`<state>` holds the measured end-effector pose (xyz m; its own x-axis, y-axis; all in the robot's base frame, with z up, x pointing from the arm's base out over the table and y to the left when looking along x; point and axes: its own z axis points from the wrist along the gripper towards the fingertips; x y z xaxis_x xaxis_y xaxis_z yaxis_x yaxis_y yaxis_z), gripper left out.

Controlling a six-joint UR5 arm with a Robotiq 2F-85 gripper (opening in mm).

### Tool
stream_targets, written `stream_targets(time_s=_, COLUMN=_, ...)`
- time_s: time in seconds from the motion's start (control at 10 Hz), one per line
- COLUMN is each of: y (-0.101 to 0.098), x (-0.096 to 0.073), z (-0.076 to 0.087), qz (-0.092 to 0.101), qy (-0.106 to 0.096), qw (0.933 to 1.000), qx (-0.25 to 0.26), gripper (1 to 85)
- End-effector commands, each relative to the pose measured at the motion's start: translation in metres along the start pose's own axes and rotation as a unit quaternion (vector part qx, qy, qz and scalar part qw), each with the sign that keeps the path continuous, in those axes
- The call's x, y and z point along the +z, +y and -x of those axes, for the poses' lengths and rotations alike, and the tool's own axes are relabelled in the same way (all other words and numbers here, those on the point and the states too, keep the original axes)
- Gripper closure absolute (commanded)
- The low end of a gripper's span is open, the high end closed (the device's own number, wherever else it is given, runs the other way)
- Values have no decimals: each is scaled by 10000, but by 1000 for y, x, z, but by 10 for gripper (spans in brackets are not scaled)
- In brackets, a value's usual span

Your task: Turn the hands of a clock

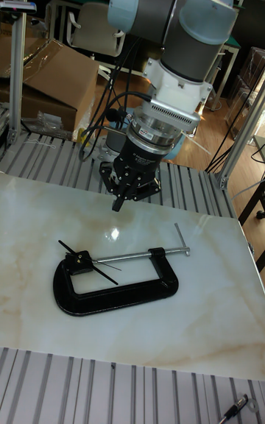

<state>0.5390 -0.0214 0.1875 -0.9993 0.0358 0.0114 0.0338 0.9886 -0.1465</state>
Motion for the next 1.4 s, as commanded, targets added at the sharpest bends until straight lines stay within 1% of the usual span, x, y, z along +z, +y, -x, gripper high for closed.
stream_targets(time_s=0.0, y=-5, x=0, z=-4, qz=-77, qy=79, qw=9998, qx=-139, gripper=837)
stream_targets(time_s=0.1, y=-2, x=0, z=-3, qz=-15, qy=42, qw=9998, qx=-187, gripper=837)
stream_targets(time_s=0.3, y=1, x=0, z=-3, qz=54, qy=27, qw=9999, qx=-127, gripper=837)
stream_targets(time_s=0.5, y=2, x=0, z=-1, qz=124, qy=-41, qw=9996, qx=-243, gripper=840)
stream_targets(time_s=0.6, y=1, x=0, z=-1, qz=93, qy=-49, qw=9996, qx=-258, gripper=843)
stream_targets(time_s=0.7, y=-1, x=0, z=0, qz=57, qy=-72, qw=9999, qx=-66, gripper=843)
stream_targets(time_s=0.8, y=33, x=-3, z=-4, qz=713, qy=26, qw=9974, qx=108, gripper=843)
stream_targets(time_s=0.9, y=57, x=-8, z=0, qz=1191, qy=-55, qw=9928, qx=150, gripper=843)
stream_targets(time_s=1.0, y=45, x=-5, z=5, qz=950, qy=-154, qw=9954, qx=36, gripper=843)
stream_targets(time_s=1.1, y=44, x=-5, z=8, qz=925, qy=-231, qw=9954, qx=-135, gripper=843)
stream_targets(time_s=1.2, y=43, x=7, z=14, qz=860, qy=-180, qw=9958, qx=-263, gripper=837)
stream_targets(time_s=1.3, y=47, x=23, z=26, qz=881, qy=-198, qw=9952, qx=-384, gripper=773)
